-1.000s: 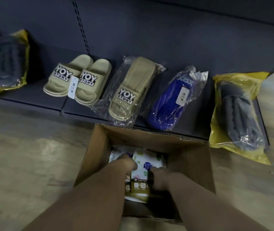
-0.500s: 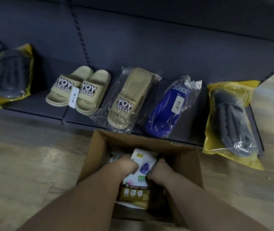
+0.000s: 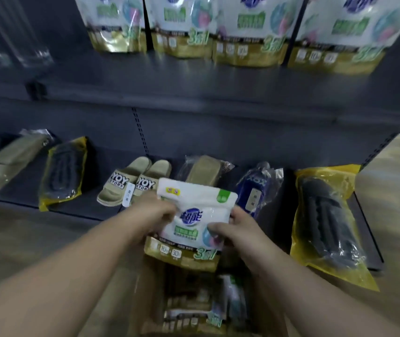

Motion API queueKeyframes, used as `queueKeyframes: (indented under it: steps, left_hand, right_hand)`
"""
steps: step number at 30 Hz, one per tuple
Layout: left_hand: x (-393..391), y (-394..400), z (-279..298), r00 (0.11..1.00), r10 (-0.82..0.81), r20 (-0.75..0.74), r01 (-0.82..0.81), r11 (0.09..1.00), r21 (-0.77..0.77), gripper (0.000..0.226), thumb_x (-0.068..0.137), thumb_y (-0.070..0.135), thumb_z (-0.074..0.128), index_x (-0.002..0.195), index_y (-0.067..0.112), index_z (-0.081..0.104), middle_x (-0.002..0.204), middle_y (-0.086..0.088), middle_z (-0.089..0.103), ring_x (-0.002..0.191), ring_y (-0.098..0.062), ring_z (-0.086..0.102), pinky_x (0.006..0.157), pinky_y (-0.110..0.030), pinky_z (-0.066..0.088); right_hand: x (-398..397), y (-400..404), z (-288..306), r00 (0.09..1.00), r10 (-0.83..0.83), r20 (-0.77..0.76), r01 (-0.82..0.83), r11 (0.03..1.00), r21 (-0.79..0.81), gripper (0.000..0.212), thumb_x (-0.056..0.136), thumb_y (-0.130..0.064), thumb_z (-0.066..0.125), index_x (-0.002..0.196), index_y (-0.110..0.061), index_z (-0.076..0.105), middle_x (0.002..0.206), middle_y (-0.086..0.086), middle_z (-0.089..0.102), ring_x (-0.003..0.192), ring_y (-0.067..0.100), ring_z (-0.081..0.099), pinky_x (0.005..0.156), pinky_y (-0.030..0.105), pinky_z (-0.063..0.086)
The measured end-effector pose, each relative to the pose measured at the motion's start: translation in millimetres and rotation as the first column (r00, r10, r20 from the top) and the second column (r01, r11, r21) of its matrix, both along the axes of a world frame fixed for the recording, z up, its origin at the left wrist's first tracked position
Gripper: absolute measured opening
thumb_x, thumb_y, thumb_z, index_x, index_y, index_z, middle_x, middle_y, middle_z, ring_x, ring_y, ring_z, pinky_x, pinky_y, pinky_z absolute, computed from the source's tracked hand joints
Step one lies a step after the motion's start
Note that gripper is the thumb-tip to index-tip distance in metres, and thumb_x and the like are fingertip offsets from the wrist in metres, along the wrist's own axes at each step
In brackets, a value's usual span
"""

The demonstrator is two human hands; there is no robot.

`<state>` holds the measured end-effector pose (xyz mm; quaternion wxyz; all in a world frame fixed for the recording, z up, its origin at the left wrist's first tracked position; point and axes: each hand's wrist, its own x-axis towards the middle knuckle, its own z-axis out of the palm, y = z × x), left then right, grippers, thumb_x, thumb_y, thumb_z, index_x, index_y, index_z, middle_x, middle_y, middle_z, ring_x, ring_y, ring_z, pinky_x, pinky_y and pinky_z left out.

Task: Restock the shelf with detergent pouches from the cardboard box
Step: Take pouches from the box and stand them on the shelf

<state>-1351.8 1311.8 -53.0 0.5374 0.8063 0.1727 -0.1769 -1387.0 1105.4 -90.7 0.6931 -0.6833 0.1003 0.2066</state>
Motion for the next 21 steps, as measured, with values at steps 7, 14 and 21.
queueKeyframes:
  steps: [7, 14, 21]
  left_hand:
    - [53, -45, 175, 0.845, 0.026, 0.534, 0.160, 0.941, -0.299, 0.030, 0.052, -0.005, 0.052, 0.074, 0.002, 0.070, 0.073, -0.010, 0.074, 0.069, -0.024, 0.071, 0.061, -0.027, 0.053]
    - [88, -182, 274, 0.666, 0.102, 0.739, 0.370, 0.815, -0.446, 0.026, 0.066, -0.012, 0.062, 0.073, 0.011, 0.072, 0.079, -0.007, 0.077, 0.083, -0.028, 0.074, 0.070, -0.038, 0.059]
    - [102, -287, 219, 0.741, -0.154, 0.654, 0.344, 0.923, -0.172, 0.021, 0.074, 0.025, 0.073, 0.091, 0.028, 0.061, 0.100, 0.009, 0.072, 0.097, -0.014, 0.067, 0.086, -0.039, 0.057]
  right_hand:
    - [49, -53, 180, 0.893, -0.040, 0.447, 0.018, 0.998, 0.054, 0.032, 0.083, -0.003, 0.075, 0.107, -0.024, 0.068, 0.104, 0.000, 0.079, 0.097, 0.019, 0.075, 0.084, 0.035, 0.061]
    - [76, -174, 271, 0.665, -0.171, 0.727, 0.286, 0.958, -0.037, 0.041, 0.070, -0.014, 0.078, 0.109, -0.020, 0.067, 0.108, 0.000, 0.077, 0.103, 0.019, 0.073, 0.096, 0.044, 0.056]
    - [85, -301, 237, 0.663, -0.285, 0.693, 0.452, 0.889, -0.066, 0.051, 0.069, -0.010, 0.081, 0.117, -0.017, 0.066, 0.114, 0.008, 0.075, 0.108, 0.030, 0.071, 0.100, 0.057, 0.051]
